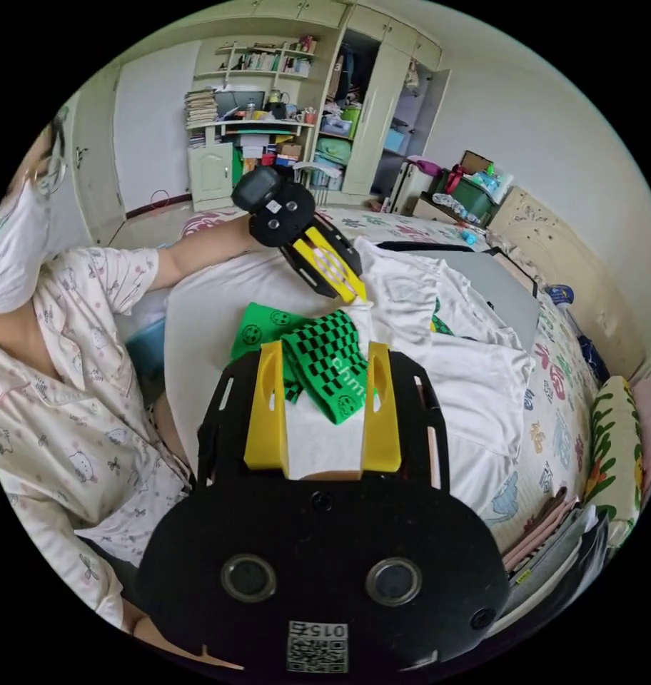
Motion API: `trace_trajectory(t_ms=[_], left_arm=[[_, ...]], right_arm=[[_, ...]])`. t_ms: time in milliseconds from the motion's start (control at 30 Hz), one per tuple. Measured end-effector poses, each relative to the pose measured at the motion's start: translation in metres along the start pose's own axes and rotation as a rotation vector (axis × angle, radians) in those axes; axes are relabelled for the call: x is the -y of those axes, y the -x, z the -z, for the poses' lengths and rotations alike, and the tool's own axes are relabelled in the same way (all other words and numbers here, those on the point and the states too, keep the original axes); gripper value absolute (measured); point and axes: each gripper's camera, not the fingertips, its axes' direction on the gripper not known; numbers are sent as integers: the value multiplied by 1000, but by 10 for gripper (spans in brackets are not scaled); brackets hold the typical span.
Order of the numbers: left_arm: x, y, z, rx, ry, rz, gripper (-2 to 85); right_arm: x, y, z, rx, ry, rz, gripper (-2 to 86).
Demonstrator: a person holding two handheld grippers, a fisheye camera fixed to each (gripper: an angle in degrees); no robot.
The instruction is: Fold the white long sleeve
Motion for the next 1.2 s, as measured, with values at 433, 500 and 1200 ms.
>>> trace_trajectory(t_ms=[433, 500, 1200], left_arm=[[-159, 171, 10, 68, 327, 577, 105], [-177, 180, -1, 50, 366, 613, 105], [-233, 193, -32, 171, 478, 637, 14]], right_arm=[[-31, 7, -15, -159, 12, -97, -8], [-38, 5, -3, -184, -13, -115, -9], [-90, -29, 68, -114, -137, -356, 90]])
